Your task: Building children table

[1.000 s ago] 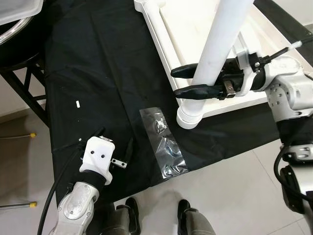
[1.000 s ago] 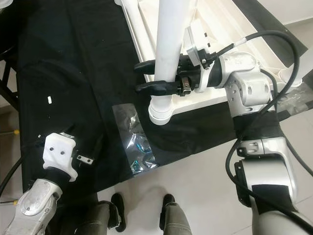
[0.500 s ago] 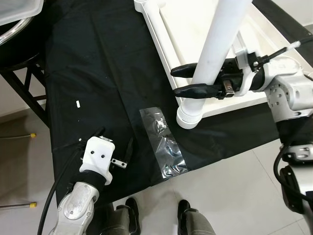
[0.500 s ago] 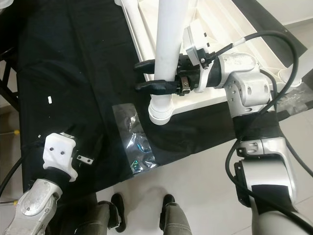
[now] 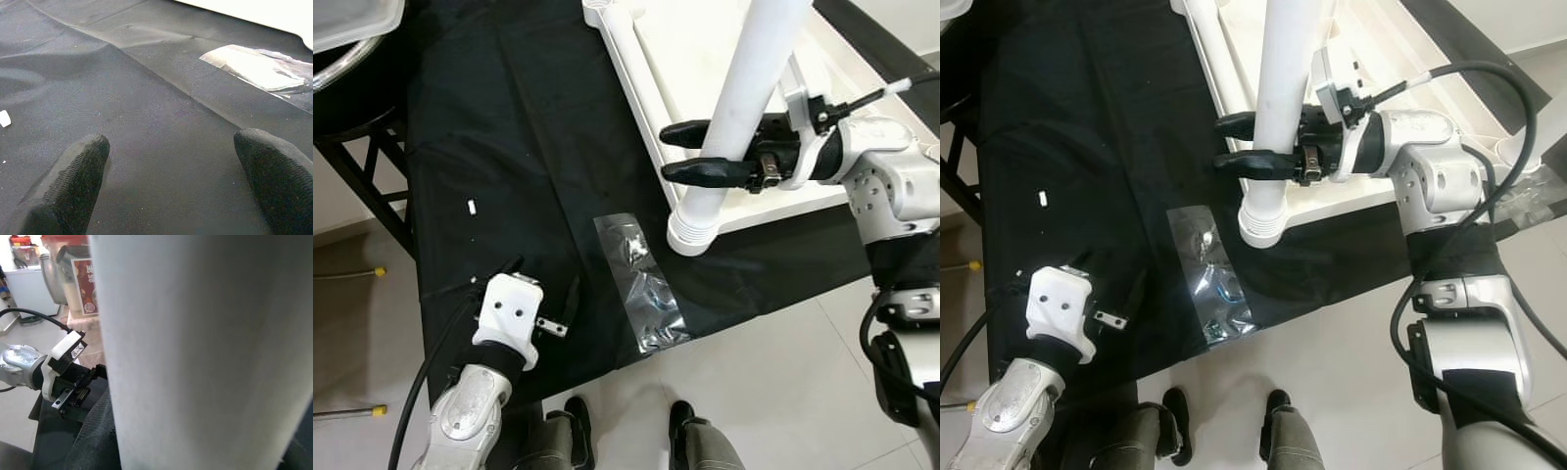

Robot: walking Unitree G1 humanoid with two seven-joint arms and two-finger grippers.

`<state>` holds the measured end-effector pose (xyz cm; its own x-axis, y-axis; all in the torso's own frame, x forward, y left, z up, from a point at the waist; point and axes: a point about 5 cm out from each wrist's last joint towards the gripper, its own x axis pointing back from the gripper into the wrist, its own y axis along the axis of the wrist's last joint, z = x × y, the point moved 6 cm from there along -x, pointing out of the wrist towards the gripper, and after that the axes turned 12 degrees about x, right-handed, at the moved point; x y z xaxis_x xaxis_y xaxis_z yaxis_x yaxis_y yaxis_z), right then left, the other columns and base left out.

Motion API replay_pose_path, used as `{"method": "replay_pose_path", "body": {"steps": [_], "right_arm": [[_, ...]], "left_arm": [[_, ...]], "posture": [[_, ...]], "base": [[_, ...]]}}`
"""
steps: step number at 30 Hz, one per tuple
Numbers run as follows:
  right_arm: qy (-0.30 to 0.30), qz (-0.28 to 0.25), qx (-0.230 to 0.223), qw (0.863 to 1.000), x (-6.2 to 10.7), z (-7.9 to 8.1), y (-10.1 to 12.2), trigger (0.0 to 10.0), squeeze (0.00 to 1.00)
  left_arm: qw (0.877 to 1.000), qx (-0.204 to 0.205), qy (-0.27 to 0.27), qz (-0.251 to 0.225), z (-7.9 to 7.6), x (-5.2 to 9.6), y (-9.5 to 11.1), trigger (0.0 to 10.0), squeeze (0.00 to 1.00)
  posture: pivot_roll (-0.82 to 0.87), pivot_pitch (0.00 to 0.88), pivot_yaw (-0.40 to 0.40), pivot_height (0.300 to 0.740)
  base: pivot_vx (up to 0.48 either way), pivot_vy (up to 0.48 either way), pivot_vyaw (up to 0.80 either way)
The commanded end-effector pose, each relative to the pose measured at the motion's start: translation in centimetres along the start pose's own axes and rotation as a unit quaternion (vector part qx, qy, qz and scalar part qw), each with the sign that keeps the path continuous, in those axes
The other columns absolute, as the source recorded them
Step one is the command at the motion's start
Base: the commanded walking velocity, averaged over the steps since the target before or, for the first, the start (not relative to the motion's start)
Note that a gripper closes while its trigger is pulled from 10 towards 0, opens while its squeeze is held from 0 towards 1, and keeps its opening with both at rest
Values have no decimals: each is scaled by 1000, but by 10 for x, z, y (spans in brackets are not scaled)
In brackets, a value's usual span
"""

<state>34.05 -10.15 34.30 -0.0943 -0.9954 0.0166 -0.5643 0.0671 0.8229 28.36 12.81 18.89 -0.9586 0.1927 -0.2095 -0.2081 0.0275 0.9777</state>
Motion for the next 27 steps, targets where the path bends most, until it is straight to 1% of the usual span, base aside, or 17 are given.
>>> {"method": "replay_pose_path", "body": {"steps": [1,3,5,7,9,11,13,22,25,27], "right_arm": [[-11,22,-11,1000,1,0,-13,10000,0],[-7,23,-11,1000,1,1,-13,10000,0],[20,25,-6,999,0,10,-13,10000,0],[20,25,-6,999,0,10,-13,10000,0],[47,27,-2,999,0,19,-12,10000,0],[53,28,-1,998,0,20,-12,10000,0],[57,37,3,998,-1,20,-14,10000,0],[51,42,2,998,-2,18,-17,10000,0],[45,43,1,998,-3,18,-18,10000,0],[27,46,0,999,-4,15,-20,10000,0]], "left_arm": [[1000,1,6,20,2,4,-11,10000,0],[1000,1,6,21,2,4,-11,10000,0],[1000,1,6,21,2,4,-11,10000,0],[1000,1,6,21,2,4,-11,10000,0],[1000,0,6,21,2,4,-11,10000,0],[1000,0,6,21,2,4,-11,10000,0],[1000,0,6,21,3,4,-11,10000,0],[1000,0,7,21,3,4,-12,10000,0],[1000,0,7,21,3,4,-12,10000,0],[1000,0,8,21,3,4,-12,10000,0]], "posture": [[82,395,26,740],[82,395,26,740],[82,396,28,740],[82,396,28,740],[82,397,28,740],[82,397,28,740],[82,397,28,740],[81,398,25,740],[81,398,25,740],[80,398,24,740]], "base": [[0,0,0],[0,0,0],[0,0,0],[0,0,0],[0,0,0],[0,0,0],[0,0,0],[0,0,0],[0,0,0],[0,0,0]]}}
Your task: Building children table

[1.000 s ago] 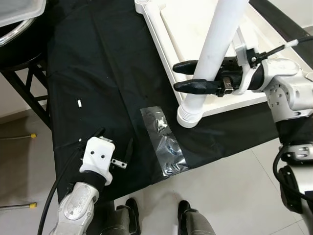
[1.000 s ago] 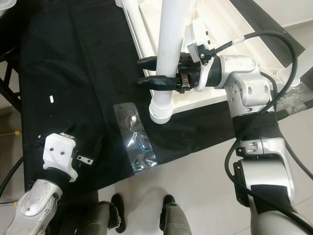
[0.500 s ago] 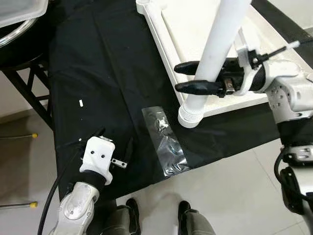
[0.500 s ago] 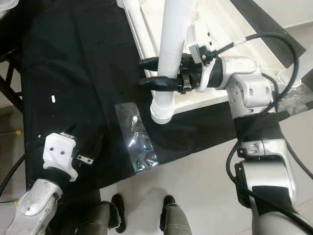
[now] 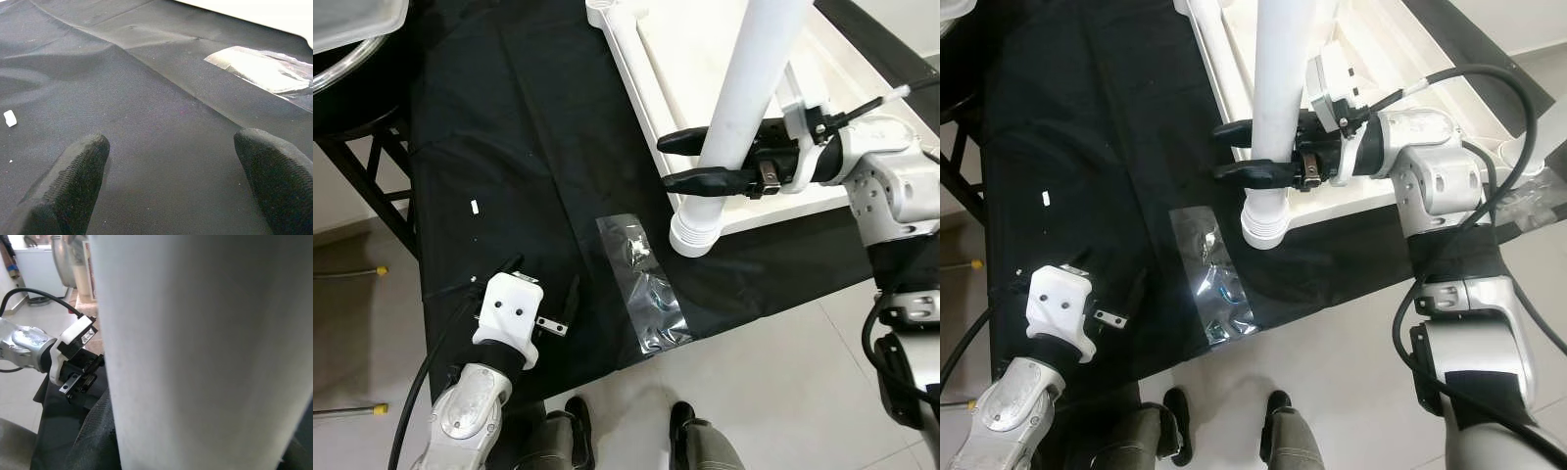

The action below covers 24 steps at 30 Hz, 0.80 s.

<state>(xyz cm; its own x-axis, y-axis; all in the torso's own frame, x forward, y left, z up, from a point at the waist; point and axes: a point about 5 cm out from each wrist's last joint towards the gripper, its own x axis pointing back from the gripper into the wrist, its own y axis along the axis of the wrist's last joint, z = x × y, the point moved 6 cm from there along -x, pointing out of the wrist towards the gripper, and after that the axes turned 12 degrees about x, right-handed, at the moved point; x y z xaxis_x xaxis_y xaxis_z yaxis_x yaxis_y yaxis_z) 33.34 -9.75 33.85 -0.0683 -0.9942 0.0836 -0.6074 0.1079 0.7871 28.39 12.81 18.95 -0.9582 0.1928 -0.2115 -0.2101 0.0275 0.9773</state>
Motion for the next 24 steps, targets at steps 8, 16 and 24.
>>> {"method": "replay_pose_path", "body": {"steps": [8,16,24], "right_arm": [[-66,61,-38,995,-7,0,-33,10000,0],[-417,246,-95,870,-10,11,-94,10000,0],[-515,208,-140,820,-13,16,-94,10000,0]], "left_arm": [[1000,1,8,21,3,4,-13,10000,0],[1000,0,13,20,4,4,-14,10000,0],[1000,-2,8,20,3,2,-16,10000,0]], "posture": [[75,396,21,740],[53,393,-8,740],[54,374,8,740]], "base": [[0,0,0],[0,0,0],[0,0,0]]}}
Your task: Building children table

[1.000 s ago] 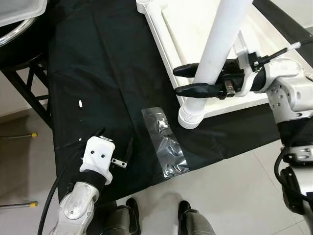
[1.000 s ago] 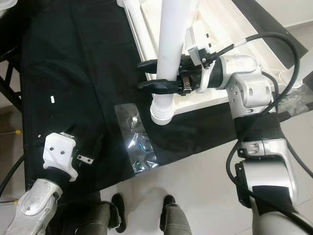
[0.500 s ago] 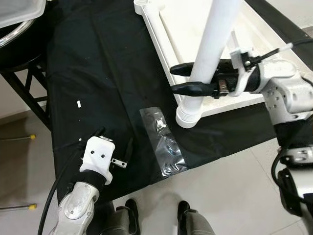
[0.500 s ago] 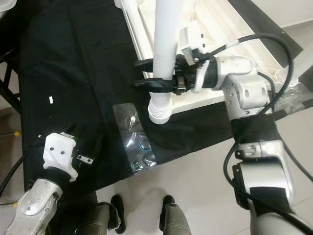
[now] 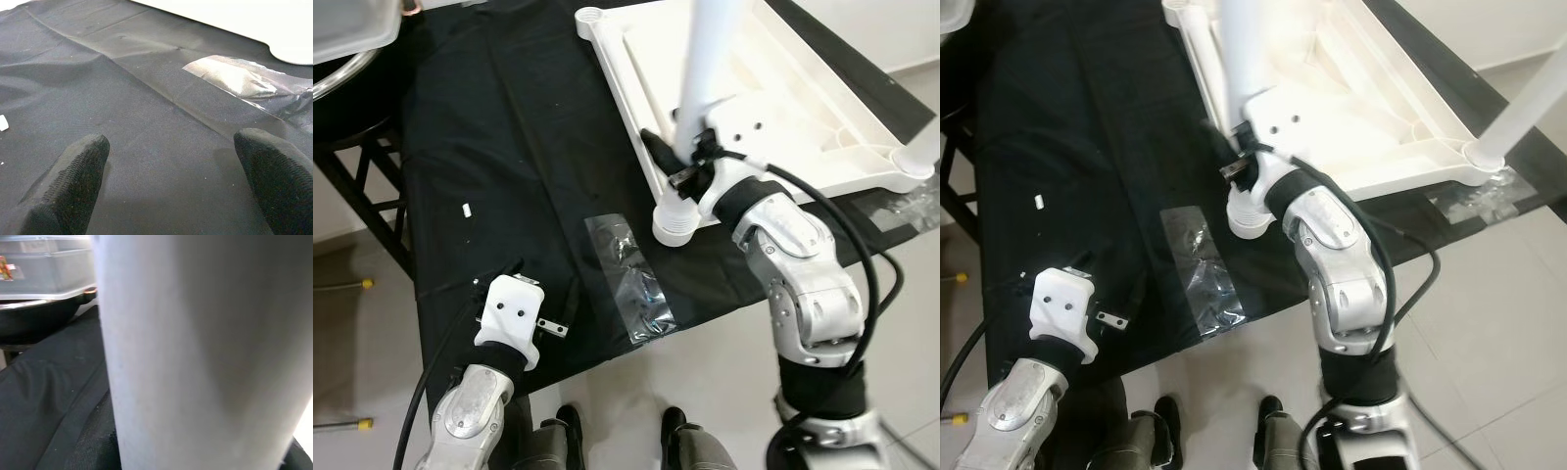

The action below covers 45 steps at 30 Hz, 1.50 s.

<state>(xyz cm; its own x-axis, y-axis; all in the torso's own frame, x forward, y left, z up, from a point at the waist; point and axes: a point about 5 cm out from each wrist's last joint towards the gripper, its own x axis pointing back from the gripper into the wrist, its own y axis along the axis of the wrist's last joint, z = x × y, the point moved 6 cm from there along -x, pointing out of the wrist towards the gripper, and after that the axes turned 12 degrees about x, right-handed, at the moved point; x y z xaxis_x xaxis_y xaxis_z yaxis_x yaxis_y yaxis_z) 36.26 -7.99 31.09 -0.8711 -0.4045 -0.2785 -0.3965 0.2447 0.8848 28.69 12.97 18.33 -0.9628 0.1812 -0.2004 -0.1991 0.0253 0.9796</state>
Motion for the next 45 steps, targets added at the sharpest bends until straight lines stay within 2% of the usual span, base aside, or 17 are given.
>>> {"method": "replay_pose_path", "body": {"steps": [1,16,21,23,25,26,27,28,30,31,32,34,35,38,42,43,45], "right_arm": [[-8,118,-25,993,8,3,-61,10000,0],[-59,136,-46,988,17,18,-56,10000,0],[-63,132,-47,988,15,16,-55,10000,0],[-62,131,-48,988,13,17,-55,10000,0],[-62,131,-48,988,13,17,-55,10000,0],[-61,130,-50,988,13,18,-54,10000,0],[-61,130,-50,988,13,18,-54,10000,0],[-60,129,-51,989,11,20,-54,10000,0],[-58,128,-52,989,10,21,-53,10000,0],[-56,126,-53,989,9,23,-53,10000,0],[-56,126,-53,989,9,23,-53,10000,0],[-48,123,-54,990,5,26,-52,10000,0],[-48,123,-54,990,5,26,-52,10000,0],[-18,107,-51,993,-6,35,-47,10000,0],[0,91,-49,995,-12,40,-39,10000,0],[7,75,-46,996,-17,41,-30,10000,0],[7,75,-46,996,-17,41,-30,10000,0]], "left_arm": [[1000,-2,2,14,1,3,-9,10000,0],[1000,5,12,2,10,-3,-1,10000,0],[998,30,21,-47,37,-24,37,10000,0],[995,27,11,-93,53,-37,75,10000,0],[995,27,11,-93,53,-37,75,10000,0],[993,33,-3,-117,59,-43,97,10000,0],[993,33,-3,-117,59,-43,97,10000,0],[987,56,-40,-142,60,-51,125,10000,0],[980,74,-87,-160,56,-55,150,10000,0],[969,90,-151,-174,45,-57,175,10000,0],[969,90,-151,-174,45,-57,175,10000,0],[944,104,-252,-187,19,-58,206,10000,0],[944,104,-252,-187,19,-58,206,10000,0],[908,116,-357,-186,-17,-62,232,10000,0],[890,119,-402,-179,-33,-64,242,10000,0],[874,119,-440,-167,-46,-63,246,10000,0],[874,119,-440,-167,-46,-63,246,10000,0]], "posture": [[54,374,8,740],[64,334,9,740],[72,323,6,740],[84,315,6,740],[84,315,6,740],[89,308,2,740],[89,308,2,740],[88,301,0,740],[87,298,-1,740],[87,290,-3,740],[87,290,-3,740],[87,279,-6,740],[87,279,-6,740],[83,258,-11,740],[80,254,-9,740],[76,246,-8,740],[76,246,-8,740]], "base": [[0,0,0],[0,0,0],[0,0,0],[0,0,0],[0,0,0],[0,0,0],[0,0,0],[0,0,0],[0,0,0],[0,0,0],[0,0,0],[0,0,0],[0,0,0],[0,0,0],[0,0,0],[0,0,0],[0,0,0]]}}
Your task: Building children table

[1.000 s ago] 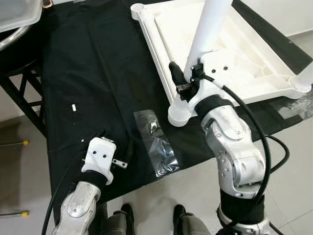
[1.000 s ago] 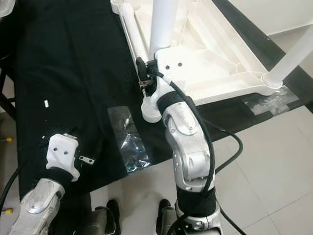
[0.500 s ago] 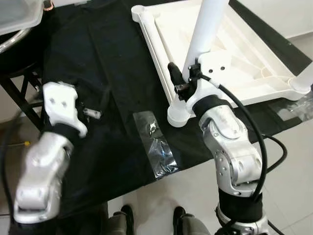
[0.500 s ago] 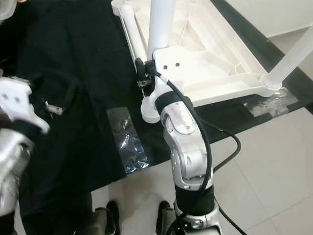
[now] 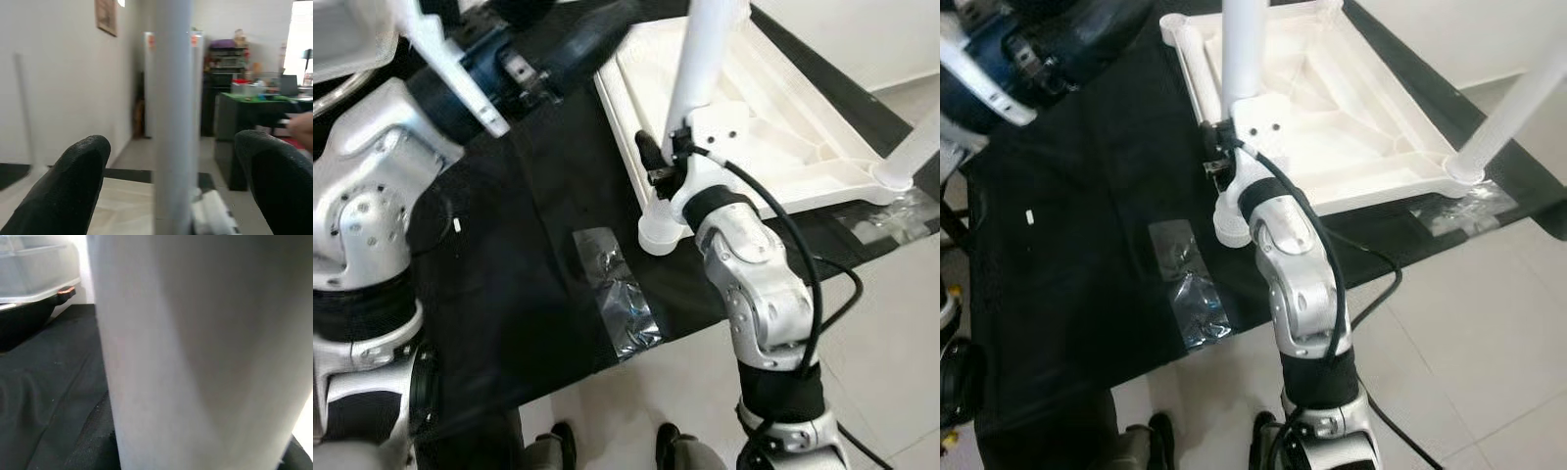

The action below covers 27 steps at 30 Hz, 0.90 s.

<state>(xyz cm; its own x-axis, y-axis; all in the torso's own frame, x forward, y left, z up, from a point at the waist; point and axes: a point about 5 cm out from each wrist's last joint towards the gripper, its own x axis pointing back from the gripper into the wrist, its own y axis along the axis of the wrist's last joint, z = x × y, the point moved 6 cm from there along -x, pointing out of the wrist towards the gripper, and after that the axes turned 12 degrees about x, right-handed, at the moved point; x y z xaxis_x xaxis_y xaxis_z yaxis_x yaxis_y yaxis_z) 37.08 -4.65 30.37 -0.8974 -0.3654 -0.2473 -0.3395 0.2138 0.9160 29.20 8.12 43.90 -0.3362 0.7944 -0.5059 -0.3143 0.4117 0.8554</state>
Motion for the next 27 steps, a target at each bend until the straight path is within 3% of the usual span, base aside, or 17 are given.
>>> {"method": "replay_pose_path", "body": {"steps": [1,6,10,14,15,27], "right_arm": [[24,47,-16,998,-1,10,-26,10000,0],[27,37,-17,999,-4,11,-21,10000,0],[34,33,-23,999,-5,16,-20,10000,0],[38,30,-25,998,-6,19,-18,10000,0],[41,27,-26,998,-7,20,-17,10000,0],[42,25,-26,998,-8,21,-17,10000,0]], "left_arm": [[1000,14,-24,10,-6,-3,-3,10000,0],[997,34,-56,31,-11,-13,-4,10000,0],[998,20,-29,50,-5,-32,-12,10000,0],[999,16,-21,46,-1,-40,-12,10000,0],[999,-1,-9,51,4,-45,-11,10000,0],[998,11,-20,59,3,-50,-14,10000,0]], "posture": [[76,246,-8,740],[75,241,-9,740],[84,239,-9,740],[85,236,-8,740],[85,235,-9,740],[83,235,-6,740]], "base": [[0,0,0],[0,0,0],[0,0,0],[0,0,0],[0,0,0],[0,0,0]]}}
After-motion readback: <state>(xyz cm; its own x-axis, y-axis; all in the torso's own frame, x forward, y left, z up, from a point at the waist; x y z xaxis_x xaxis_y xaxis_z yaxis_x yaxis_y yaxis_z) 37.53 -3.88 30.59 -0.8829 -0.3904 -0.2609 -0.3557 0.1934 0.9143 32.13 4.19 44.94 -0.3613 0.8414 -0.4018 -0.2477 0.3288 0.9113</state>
